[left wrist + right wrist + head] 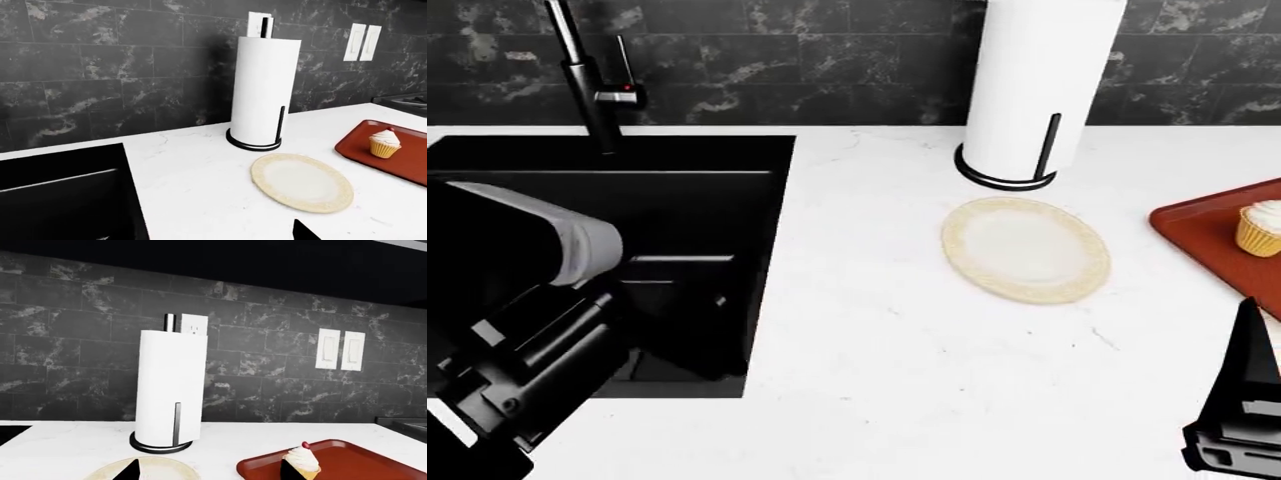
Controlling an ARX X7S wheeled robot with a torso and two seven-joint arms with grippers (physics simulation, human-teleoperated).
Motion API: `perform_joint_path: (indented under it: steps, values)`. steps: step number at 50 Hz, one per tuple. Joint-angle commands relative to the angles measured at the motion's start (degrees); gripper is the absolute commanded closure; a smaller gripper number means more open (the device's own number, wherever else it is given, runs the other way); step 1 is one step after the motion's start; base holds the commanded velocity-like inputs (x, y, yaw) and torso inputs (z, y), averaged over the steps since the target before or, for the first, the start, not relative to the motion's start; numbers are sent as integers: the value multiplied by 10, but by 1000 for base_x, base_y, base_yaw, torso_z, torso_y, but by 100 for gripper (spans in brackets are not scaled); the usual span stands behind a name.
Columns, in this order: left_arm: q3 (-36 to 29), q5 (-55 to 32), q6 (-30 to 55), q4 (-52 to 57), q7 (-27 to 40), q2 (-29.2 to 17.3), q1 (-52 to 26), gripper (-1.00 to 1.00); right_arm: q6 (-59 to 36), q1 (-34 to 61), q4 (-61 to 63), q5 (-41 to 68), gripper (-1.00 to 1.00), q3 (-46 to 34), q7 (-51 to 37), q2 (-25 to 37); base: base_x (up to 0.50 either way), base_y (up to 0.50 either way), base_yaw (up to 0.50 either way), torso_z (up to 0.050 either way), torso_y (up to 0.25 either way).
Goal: Move the dessert items from the plate to the tray.
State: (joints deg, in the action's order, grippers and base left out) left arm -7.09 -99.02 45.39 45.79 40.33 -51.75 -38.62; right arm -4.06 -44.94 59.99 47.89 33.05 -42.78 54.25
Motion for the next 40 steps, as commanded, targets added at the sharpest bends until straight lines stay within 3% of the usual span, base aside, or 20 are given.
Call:
perform_joint_path:
  steps: [1,14,40]
  values:
    - [58,10,-33,30,11,-30,64,-100,2,0,0,-3,-100,0,9,-7,0,500,0,0,0]
    - [118,22,-58,56,25,-54,124,-100,4,0,0,-5,-100,3,17,-13,0,500,0,0,0]
    - [152,22,-70,81,32,-61,159,-100,6,0,0,-4,-100,3,8,-2,0,500,0,0,0]
